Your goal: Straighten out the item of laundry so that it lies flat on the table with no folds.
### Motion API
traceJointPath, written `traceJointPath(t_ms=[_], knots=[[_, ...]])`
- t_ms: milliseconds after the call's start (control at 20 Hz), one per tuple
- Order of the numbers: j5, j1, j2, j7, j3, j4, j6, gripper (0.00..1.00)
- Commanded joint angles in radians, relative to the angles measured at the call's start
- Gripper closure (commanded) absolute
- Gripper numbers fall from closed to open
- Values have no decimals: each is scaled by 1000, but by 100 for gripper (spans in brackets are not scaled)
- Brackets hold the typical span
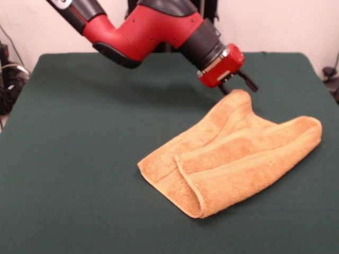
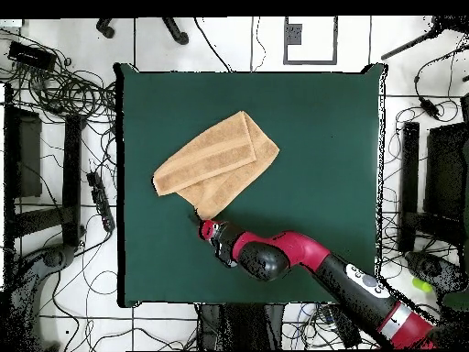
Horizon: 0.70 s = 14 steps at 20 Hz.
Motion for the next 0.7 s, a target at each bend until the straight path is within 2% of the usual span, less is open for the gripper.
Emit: traceJointPath(t_ms=[50, 100, 450, 700], knots=[[-27, 72, -63, 73, -77, -155, -127, 0], [-18, 78, -76, 80, -85, -155, -137, 0], [13, -16, -10, -55, -19, -173, -14, 0], [17, -29, -22, -73, -18, -167, 14, 0]])
